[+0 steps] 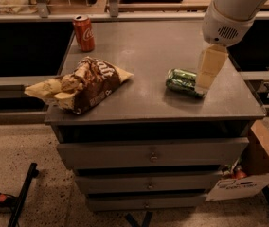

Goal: Place green can upright

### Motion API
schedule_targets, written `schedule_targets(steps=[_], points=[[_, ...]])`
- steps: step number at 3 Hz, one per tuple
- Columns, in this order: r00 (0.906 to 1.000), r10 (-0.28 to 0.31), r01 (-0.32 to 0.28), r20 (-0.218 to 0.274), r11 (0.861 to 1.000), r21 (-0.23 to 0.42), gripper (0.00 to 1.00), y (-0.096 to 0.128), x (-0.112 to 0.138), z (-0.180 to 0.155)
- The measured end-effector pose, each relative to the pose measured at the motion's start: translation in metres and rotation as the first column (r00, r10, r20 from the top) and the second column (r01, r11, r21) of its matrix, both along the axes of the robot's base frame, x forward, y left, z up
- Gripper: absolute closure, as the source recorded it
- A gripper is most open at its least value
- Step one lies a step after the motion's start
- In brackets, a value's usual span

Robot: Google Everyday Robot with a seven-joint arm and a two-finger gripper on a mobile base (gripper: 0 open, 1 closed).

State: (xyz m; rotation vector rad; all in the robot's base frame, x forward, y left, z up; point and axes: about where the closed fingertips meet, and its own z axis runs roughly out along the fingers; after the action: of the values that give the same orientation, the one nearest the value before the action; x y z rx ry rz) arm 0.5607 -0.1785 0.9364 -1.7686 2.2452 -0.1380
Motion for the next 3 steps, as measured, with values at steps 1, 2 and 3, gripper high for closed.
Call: schedule_targets(steps=[1,2,3], points=[[0.9992,-0.020,0.020,-0.034,1.000,-0.019,0.00,0.014,0.030,-0.031],[0.9971,-0.051,0.048,-0.057,0.997,-0.053,0.00,0.022,0.049,-0.055],[0.9942,-0.070,0.065,-0.081,0.995,-0.073,0.00,0.028,0.058,-0.077]])
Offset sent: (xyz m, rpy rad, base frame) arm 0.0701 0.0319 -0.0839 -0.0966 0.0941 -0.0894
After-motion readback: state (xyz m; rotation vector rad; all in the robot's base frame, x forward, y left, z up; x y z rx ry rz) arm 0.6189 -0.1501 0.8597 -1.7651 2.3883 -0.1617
